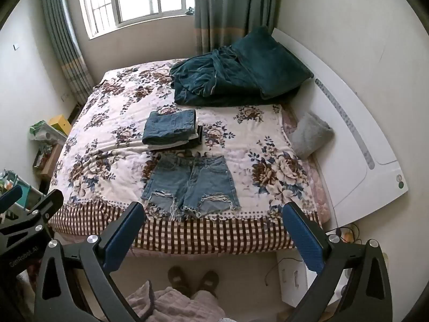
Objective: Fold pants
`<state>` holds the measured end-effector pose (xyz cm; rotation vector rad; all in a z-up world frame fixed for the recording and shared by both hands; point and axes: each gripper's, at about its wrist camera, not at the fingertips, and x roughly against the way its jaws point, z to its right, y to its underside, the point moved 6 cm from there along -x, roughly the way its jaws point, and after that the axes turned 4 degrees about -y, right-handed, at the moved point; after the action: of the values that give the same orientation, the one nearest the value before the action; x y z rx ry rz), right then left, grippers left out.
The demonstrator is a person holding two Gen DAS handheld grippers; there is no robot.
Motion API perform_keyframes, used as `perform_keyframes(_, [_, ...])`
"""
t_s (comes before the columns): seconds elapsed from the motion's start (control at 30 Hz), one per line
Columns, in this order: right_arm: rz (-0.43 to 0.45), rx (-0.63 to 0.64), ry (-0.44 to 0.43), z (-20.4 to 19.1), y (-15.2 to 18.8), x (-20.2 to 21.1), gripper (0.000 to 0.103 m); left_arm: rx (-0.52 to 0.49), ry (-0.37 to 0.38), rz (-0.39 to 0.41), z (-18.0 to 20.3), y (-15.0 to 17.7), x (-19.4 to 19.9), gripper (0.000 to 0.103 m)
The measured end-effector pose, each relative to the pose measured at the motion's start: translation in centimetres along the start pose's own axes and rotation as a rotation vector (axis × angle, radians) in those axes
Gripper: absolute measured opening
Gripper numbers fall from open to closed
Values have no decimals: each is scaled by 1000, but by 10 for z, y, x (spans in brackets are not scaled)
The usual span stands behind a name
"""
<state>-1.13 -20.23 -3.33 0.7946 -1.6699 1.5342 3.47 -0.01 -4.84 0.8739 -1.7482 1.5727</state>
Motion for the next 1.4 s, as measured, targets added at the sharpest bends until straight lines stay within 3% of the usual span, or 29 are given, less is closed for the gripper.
perform_keyframes(1.4, [5,-9,-13,4,3,10,103,1,11,0,17,-12,11,103])
